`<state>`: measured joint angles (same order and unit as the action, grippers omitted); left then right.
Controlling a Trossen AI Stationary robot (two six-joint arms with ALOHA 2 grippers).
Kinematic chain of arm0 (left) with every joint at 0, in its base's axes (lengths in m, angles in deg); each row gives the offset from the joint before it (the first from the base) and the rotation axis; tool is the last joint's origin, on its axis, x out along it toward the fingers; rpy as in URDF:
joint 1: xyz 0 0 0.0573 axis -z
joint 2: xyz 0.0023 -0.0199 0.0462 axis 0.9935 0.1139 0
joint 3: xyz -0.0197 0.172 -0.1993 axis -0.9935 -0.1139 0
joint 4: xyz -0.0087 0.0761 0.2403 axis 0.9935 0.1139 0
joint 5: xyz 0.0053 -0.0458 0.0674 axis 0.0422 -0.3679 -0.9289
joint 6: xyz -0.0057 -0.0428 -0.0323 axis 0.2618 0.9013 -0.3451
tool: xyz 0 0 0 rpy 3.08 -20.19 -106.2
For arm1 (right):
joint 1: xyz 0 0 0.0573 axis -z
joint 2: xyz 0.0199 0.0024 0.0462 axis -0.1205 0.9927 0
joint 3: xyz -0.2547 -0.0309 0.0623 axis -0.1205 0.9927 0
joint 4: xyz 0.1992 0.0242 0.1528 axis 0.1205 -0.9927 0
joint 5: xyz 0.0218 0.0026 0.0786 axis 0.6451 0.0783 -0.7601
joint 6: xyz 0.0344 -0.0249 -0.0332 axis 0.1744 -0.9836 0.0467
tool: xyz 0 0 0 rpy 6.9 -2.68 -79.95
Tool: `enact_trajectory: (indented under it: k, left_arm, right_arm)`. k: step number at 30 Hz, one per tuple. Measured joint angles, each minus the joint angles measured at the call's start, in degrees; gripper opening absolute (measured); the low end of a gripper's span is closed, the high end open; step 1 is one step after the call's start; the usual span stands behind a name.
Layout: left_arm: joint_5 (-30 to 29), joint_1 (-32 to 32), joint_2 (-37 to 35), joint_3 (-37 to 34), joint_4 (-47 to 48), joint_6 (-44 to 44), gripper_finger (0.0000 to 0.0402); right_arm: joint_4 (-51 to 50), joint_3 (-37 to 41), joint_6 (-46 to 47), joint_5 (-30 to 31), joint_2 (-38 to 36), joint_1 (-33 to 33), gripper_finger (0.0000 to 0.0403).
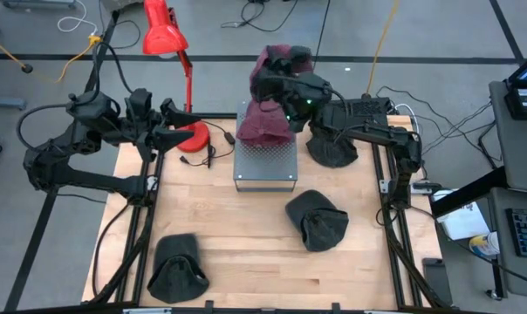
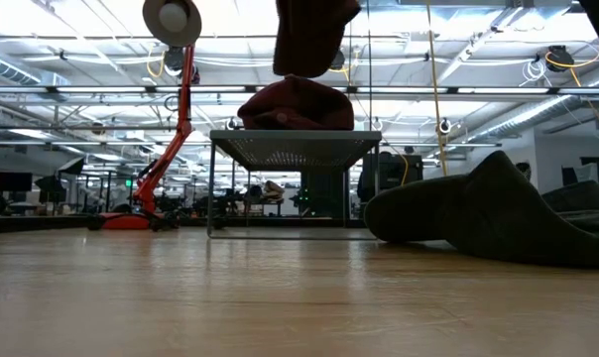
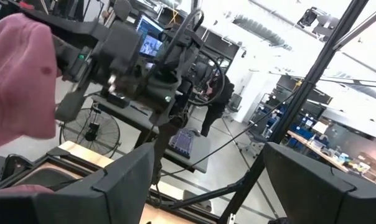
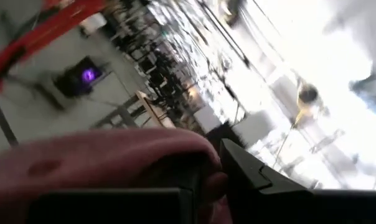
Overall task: Pick & Place hat
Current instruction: Stack the red cap on top of the red caps on the shelf
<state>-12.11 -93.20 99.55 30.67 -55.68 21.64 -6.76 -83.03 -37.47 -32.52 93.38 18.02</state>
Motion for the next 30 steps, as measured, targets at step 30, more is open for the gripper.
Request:
enact_trajectory:
  k: [30]
  left_arm:
    - [-7.28, 0.0, 0.09, 0.0, -0.28, 2.23, 0.031]
  right_arm:
    - [-21.24, 0.07, -21.61, -4.07, -0.1, 2.41, 0.0039]
